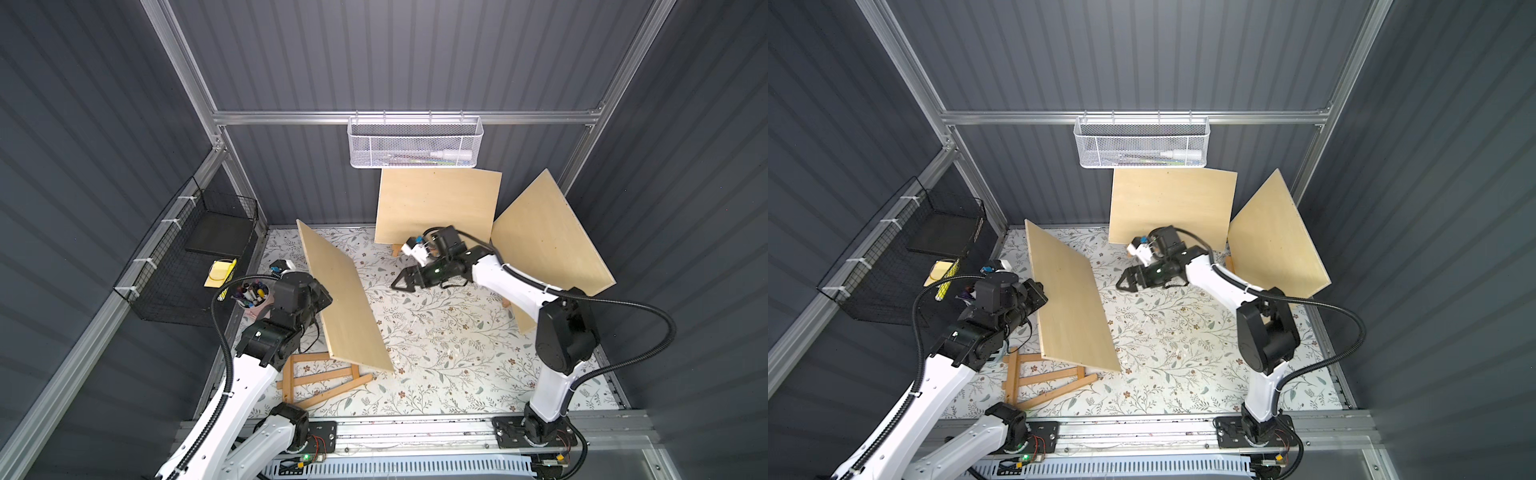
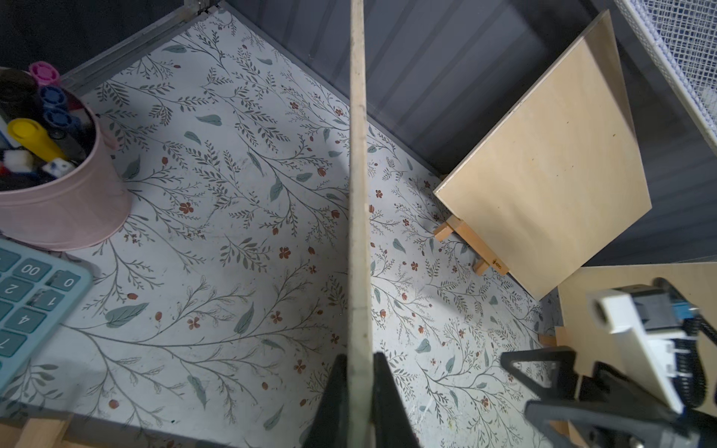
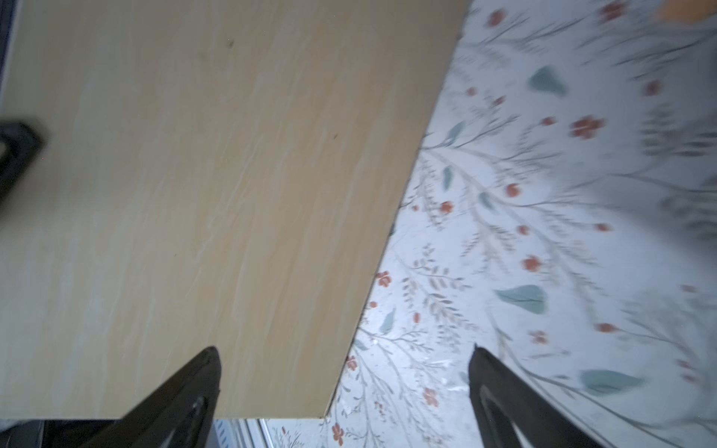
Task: Assemble the easel
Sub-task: Adjust the drawing board on the easel.
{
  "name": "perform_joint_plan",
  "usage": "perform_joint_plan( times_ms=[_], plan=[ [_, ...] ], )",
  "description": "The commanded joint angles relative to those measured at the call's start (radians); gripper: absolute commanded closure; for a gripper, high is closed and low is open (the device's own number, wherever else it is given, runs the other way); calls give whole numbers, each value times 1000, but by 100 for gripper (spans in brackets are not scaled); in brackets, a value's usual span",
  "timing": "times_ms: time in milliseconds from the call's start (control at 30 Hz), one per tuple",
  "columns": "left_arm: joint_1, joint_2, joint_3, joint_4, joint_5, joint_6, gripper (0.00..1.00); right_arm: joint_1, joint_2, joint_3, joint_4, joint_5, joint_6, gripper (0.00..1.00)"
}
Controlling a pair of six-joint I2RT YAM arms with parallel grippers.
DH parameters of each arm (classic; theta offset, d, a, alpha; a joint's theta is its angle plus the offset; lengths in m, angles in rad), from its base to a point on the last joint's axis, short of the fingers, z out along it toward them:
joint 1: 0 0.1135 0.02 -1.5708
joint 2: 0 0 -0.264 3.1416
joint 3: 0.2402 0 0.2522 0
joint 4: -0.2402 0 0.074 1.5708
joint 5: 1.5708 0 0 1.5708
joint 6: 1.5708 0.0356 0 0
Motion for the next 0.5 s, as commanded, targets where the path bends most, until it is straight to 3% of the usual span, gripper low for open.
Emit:
perform_joint_plan(
  times_ms=[0,100,267,467],
  plan=[
    [4,7,55,169,-67,26,100,-136,-12,42,-34,156,93,1],
    [2,19,50,192,-68,28,100,-240,31,112,-109,264,118,1],
    [2,30,59,193,-61,41,100,-358,109,212,-114,317,167,1],
    [2,34,57,202,-44,51,100,-391,221,381,-163,391,171,1]
  ],
)
